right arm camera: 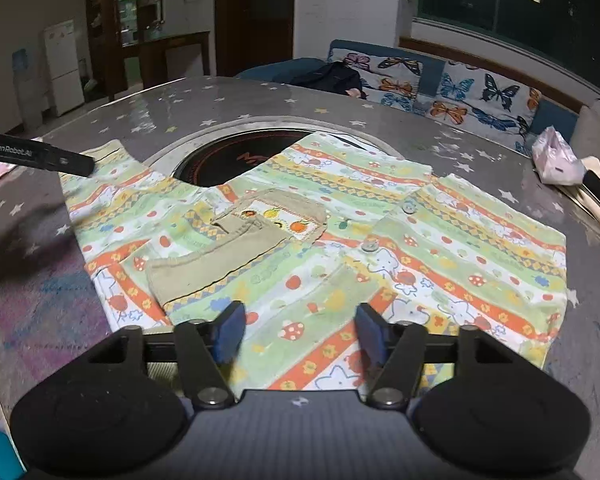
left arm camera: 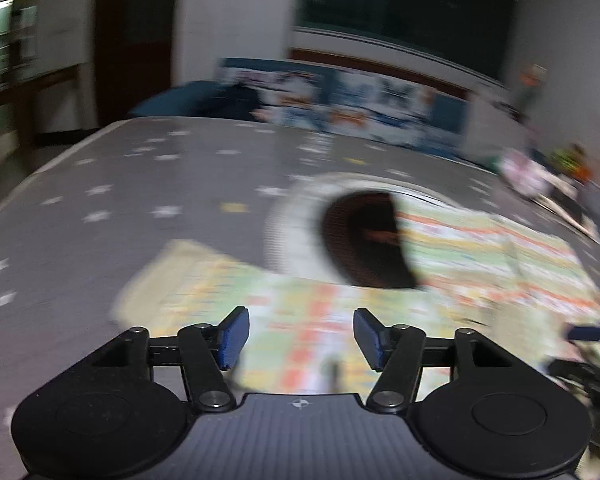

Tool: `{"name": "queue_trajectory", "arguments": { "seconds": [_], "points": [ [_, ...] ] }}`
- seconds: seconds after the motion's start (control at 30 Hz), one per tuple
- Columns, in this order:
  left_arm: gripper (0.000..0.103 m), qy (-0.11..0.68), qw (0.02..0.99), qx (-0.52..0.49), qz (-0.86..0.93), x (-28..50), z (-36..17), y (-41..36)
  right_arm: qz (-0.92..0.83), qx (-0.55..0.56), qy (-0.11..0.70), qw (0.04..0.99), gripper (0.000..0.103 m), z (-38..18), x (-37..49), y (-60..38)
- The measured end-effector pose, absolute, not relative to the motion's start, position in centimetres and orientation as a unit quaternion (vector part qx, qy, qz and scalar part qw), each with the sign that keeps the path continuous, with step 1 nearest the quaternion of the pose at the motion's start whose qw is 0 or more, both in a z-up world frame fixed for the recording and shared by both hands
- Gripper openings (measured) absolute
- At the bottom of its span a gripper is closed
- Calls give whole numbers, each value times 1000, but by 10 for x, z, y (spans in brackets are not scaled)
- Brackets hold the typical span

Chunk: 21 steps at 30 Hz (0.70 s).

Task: Fold clothes
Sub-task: 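Grasp the other sleeve with the left gripper and fold it over the shirt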

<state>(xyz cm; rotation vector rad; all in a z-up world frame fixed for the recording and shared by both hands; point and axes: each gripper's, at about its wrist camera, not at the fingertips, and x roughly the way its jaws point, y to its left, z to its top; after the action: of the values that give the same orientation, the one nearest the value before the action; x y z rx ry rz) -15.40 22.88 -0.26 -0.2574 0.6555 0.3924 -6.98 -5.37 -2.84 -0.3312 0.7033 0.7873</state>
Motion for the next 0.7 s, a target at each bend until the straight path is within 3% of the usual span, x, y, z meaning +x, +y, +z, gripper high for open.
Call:
{"name": "queue_trajectory", "arguments": {
  "seconds": [0.17, 0.43, 0.57, 0.63, 0.7],
  "points": [
    [65, 316, 895, -148, 279, -164, -11, 272, 368, -151, 332, 855, 73, -25, -72, -59],
    [59, 325, 878, -176, 303, -160, -26, 305, 357, -136, 328, 864, 73, -18, -69, -69],
    [44, 325, 878, -173, 306, -160, -29, 302, 353, -131, 324, 868, 73, -16, -71, -73],
    [33, 322, 880, -169, 306, -161, -30, 300, 351, -129, 322, 870, 73, -14, -72, -76],
    [14, 318, 880, -194, 294, -162, -28, 301, 348, -126, 319, 872, 73, -12, -73, -79]
  ]
}}
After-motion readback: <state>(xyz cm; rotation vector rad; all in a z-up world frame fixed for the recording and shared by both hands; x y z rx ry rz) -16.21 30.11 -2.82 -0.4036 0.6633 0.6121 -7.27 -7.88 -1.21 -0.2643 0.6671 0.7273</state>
